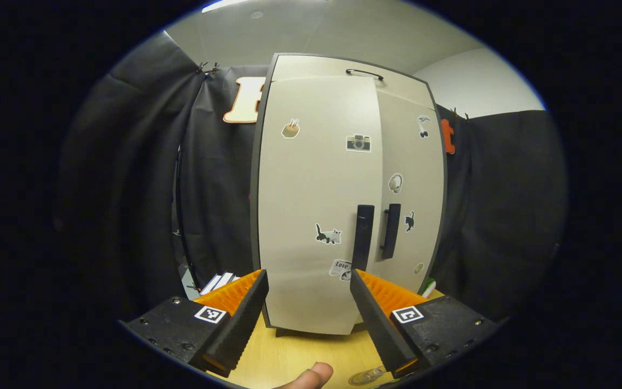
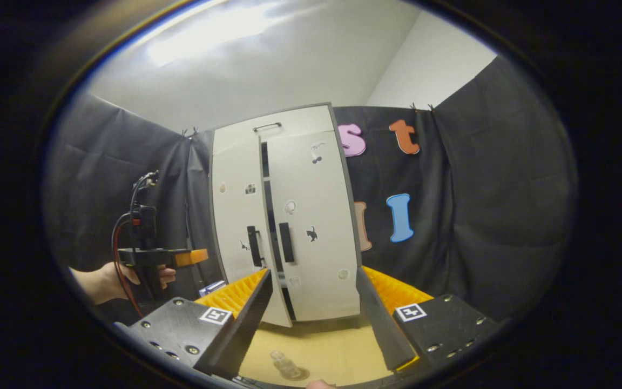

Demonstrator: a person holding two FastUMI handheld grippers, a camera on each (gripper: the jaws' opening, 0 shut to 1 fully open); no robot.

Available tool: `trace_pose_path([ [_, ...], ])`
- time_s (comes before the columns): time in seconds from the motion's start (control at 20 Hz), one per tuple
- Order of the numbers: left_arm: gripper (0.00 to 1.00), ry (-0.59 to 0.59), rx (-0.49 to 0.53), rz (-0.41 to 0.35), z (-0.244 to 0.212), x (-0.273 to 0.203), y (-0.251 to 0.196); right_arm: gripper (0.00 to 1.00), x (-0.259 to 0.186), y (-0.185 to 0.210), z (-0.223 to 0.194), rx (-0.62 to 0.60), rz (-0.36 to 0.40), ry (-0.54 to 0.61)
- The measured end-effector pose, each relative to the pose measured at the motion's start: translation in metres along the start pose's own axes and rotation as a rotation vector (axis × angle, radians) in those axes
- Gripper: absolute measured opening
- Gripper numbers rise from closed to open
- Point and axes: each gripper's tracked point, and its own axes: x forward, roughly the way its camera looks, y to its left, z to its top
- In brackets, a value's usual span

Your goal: Grasp the bottle in the cabinet with the left hand and place it on the coaster, then close the right door with the right hand and the left door with the left hand.

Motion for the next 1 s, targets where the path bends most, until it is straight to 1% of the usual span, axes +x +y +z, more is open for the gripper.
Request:
trace_pose_path([
  [0.05, 0.96, -0.005, 0.015, -0.004, 0.001, -0.007, -0.003, 0.94, -0.003, 0.001, 0.0, 0.001, 0.003, -0.002],
  [0.1, 0.96, -0.007, 0.027, -0.002, 0.001, -0.015, -0.005, 0.94, -0.005, 0.001, 0.0, 0.005, 0.005, -0.002],
  [0.15, 0.93, -0.006, 0.035, -0.005, 0.0, -0.023, -0.009, 0.94, -0.007, 0.002, 0.0, 0.009, 0.008, -0.002],
  [0.2, 0.96, -0.001, 0.037, -0.004, -0.001, -0.03, -0.012, 0.92, -0.009, 0.002, 0.0, 0.01, 0.01, -0.004],
  [0.25, 0.96, 0.0, 0.036, -0.001, -0.001, -0.035, -0.013, 0.92, -0.01, 0.002, 0.001, 0.009, 0.011, -0.005],
  [0.3, 0.96, 0.003, 0.031, 0.001, -0.002, -0.04, -0.015, 0.94, -0.012, 0.004, -0.001, 0.01, 0.014, -0.003],
  [0.5, 0.96, 0.014, 0.022, 0.003, -0.008, -0.062, -0.02, 0.94, -0.018, 0.007, -0.005, 0.004, 0.027, 0.005],
  [0.6, 0.96, 0.013, 0.033, 0.007, -0.011, -0.07, -0.02, 0.94, -0.021, 0.01, -0.009, 0.005, 0.034, 0.012],
  [0.65, 0.93, 0.016, 0.037, 0.011, -0.013, -0.074, -0.02, 0.94, -0.021, 0.011, -0.011, 0.003, 0.039, 0.015],
  [0.7, 0.96, 0.024, 0.036, 0.011, -0.017, -0.077, -0.021, 0.92, -0.022, 0.012, -0.011, 0.001, 0.041, 0.016],
  [0.75, 0.96, 0.029, 0.03, 0.01, -0.02, -0.081, -0.022, 0.92, -0.022, 0.012, -0.011, 0.0, 0.043, 0.016],
  [0.8, 0.96, 0.032, 0.022, 0.004, -0.022, -0.083, -0.025, 0.94, -0.021, 0.012, -0.011, 0.0, 0.044, 0.013],
  [0.85, 0.96, 0.038, 0.017, 0.004, -0.026, -0.086, -0.026, 0.92, -0.022, 0.013, -0.011, 0.004, 0.046, 0.013],
  [0.9, 0.96, 0.041, 0.016, 0.009, -0.028, -0.088, -0.025, 0.94, -0.022, 0.015, -0.013, 0.007, 0.052, 0.016],
  [1.0, 0.96, 0.038, 0.019, 0.019, -0.029, -0.091, -0.024, 0.94, -0.022, 0.015, -0.017, 0.001, 0.055, 0.025],
])
